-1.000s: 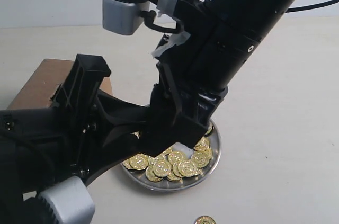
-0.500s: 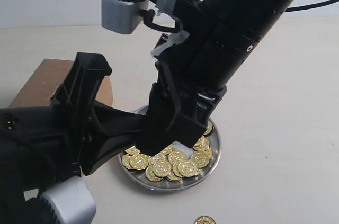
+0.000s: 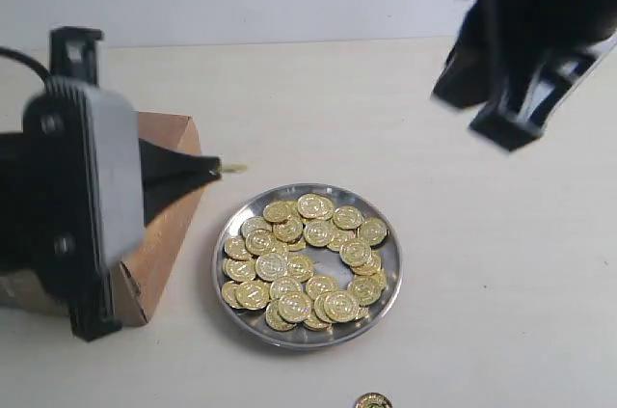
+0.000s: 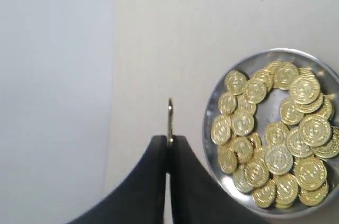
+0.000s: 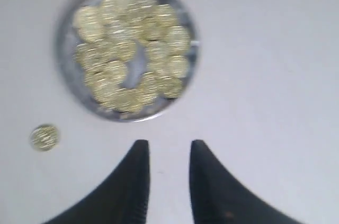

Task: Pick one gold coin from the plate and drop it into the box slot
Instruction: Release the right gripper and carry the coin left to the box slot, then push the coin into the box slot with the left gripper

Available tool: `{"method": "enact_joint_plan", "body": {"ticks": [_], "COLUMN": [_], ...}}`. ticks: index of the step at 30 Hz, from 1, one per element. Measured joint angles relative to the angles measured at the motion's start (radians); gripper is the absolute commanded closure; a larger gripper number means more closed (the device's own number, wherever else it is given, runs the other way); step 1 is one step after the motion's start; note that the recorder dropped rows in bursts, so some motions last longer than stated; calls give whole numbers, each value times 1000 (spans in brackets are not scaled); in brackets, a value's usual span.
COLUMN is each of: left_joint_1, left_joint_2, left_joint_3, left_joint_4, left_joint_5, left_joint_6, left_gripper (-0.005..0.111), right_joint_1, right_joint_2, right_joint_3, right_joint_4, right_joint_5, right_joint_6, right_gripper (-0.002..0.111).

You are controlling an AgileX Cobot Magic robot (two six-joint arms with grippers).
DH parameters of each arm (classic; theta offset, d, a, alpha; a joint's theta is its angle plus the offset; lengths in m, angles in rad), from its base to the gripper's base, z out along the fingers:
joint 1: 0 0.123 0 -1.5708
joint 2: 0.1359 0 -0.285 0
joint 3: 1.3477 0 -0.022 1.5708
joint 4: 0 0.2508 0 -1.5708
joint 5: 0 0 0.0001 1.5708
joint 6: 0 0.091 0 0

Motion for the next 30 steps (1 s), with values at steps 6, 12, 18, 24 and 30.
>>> {"method": "enact_joint_plan", "body": {"ticks": [6,12,18,24,30], "left_joint_1": [341,650,683,683,683], "left_joint_2": [6,121,375,503,520], "left_joint_3": [-42,-301,-468,-486,-487], "left_joint_4": [-8,57,141,195,191], "left_joint_5": [173,625,831,816,765], "left_joint_6": [-470,-1019,-1223,-1268,-1269], "left_gripper": [107,107,107,107,107], "right_joint_1": [0,0,0,0,0], "right_joint_2": [-269,-379,-381,-381,-381], "right_joint_3": [0,25,198,325,334], "right_joint_4": [-301,-116,59,84,86], "right_joint_5": [-128,-136,-132,-184,-222], "right_joint_6": [445,517,476,470,466], "right_gripper": [108,108,108,108,108]}}
